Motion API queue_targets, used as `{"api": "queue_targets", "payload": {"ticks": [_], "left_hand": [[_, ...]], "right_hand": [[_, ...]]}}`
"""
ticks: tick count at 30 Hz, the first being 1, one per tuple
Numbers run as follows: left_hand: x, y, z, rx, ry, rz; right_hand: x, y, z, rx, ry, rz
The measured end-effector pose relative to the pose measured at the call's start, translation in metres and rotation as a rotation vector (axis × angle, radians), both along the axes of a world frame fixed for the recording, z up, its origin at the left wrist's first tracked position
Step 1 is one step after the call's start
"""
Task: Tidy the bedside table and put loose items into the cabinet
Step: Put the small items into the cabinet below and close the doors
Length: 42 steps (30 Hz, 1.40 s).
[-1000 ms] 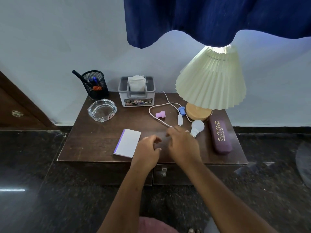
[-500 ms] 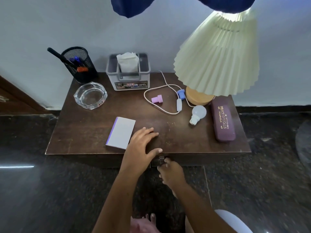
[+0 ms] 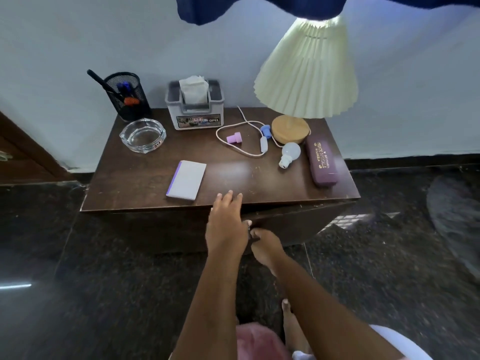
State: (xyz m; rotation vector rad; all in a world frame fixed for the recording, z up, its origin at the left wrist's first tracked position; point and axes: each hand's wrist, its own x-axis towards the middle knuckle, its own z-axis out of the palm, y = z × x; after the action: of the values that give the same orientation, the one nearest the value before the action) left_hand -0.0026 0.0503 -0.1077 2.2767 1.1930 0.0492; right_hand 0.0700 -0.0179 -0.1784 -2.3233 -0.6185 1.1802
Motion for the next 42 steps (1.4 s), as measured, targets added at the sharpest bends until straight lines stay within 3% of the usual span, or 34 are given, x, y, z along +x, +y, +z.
{"api": "queue_targets", "payload": {"ticks": [5, 7, 9, 12, 14, 16, 18, 22, 27, 34, 42], "left_hand": [[0.004, -0.045, -0.001, -0.036, 0.271, -0.042], [0.002, -0.063, -0.005, -0.142, 0.354, -0.019], [0.001, -0.078, -0.006, -0.163, 0.376, -0.006], [0.001, -0.09, 0.003, -0.119, 0.337, 0.002], [-0.001, -0.09, 0.01, -0.117, 0.32, -0.022], [-0.002, -0.086, 0.012, -0.108, 0.321, -0.033], [-0.002, -0.08, 0.011, -0.124, 0.312, -0.038], [0.001, -0.078, 0.006, -0.248, 0.317, -0.054], [0.002, -0.105, -0.003, -0.486, 0.307, -0.108], [0.031, -0.165, -0.011, -0.595, 0.266, -0.184], [0.057, -0.227, -0.014, -0.444, 0.057, -0.301]], "right_hand": [[-0.008, -0.03, 0.017, -0.01, 0.062, 0.009], [-0.011, -0.042, 0.018, 0.036, 0.231, -0.116], [-0.008, -0.055, 0.01, 0.034, 0.175, -0.084], [-0.012, -0.068, 0.028, -0.104, 0.376, -0.051], [-0.012, -0.077, 0.051, -0.252, 0.135, 0.252], [0.003, -0.08, 0.066, -0.342, 0.069, 0.367], [0.023, -0.074, 0.077, -0.353, 0.044, 0.305], [0.059, -0.062, 0.086, -0.255, -0.284, 0.051], [0.069, -0.073, 0.074, -0.326, -0.287, -0.016], [0.086, -0.111, 0.072, -0.314, -0.228, -0.056], [0.103, -0.148, 0.078, -0.321, -0.42, 0.017]]}}
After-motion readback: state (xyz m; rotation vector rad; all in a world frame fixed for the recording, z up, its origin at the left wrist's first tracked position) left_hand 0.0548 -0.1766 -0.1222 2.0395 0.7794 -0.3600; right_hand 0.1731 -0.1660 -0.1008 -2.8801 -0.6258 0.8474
